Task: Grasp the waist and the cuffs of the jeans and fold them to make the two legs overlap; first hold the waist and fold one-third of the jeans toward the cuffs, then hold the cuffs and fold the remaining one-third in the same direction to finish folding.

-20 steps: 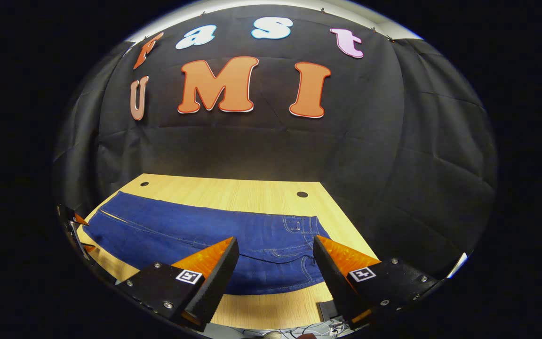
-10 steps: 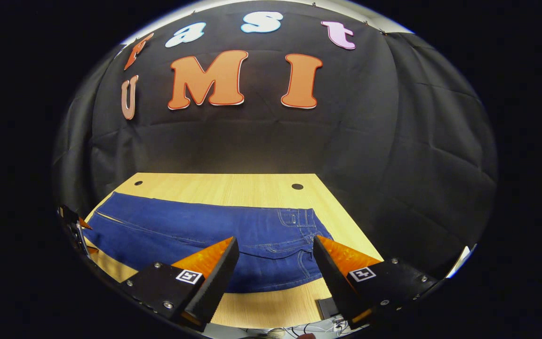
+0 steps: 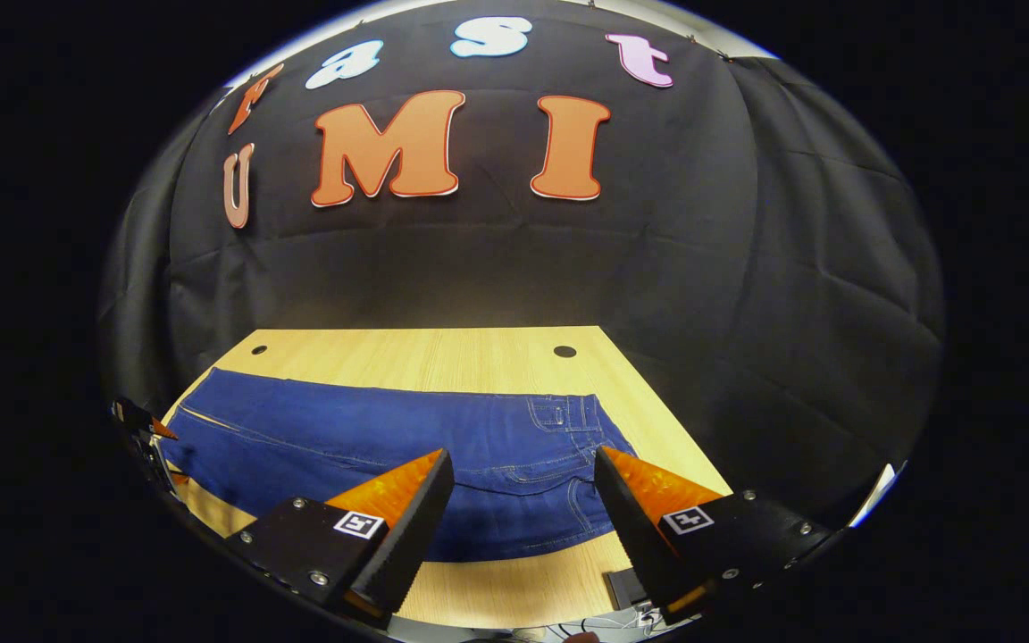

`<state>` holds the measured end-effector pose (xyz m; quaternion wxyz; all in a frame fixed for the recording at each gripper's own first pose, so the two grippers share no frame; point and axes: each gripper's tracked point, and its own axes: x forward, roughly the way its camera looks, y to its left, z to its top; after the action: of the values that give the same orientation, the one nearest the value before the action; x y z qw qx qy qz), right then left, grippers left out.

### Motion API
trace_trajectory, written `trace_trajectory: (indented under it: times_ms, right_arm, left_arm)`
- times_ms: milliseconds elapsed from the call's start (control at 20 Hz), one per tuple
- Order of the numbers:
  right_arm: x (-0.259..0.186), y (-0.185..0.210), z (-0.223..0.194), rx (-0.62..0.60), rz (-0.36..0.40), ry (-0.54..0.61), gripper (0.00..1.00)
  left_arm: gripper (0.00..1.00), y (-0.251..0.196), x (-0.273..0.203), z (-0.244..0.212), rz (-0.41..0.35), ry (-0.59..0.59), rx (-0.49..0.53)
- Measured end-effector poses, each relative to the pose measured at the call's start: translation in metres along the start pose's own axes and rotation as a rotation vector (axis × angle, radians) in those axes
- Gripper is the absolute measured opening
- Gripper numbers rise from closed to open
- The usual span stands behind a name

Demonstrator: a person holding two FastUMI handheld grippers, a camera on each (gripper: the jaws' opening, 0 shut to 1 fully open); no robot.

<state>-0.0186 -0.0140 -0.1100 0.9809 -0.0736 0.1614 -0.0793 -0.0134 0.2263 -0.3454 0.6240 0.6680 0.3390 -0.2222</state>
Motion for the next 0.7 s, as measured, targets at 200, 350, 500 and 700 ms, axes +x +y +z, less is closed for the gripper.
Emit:
trace_trajectory:
  times_ms: [200, 350, 500, 700]
  right_arm:
    - [-0.002, 0.006, 0.006, -0.009, 0.009, -0.009, 0.98]
    - [-0.006, 0.005, 0.008, -0.03, 0.005, -0.013, 0.98]
    - [-0.009, 0.006, 0.007, -0.033, 0.006, -0.01, 0.98]
    - [-0.01, 0.003, 0.007, -0.103, -0.011, -0.024, 0.98]
  left_arm:
    - [0.93, 0.02, 0.017, 0.002, 0.066, 0.008, -0.022]
    - [0.92, 0.033, 0.033, 0.01, 0.096, 0.0, -0.006]
    - [0.66, 0.023, 0.05, 0.015, 0.08, -0.017, 0.03]
    - [0.08, 0.024, 0.054, 0.016, 0.144, -0.017, 0.123]
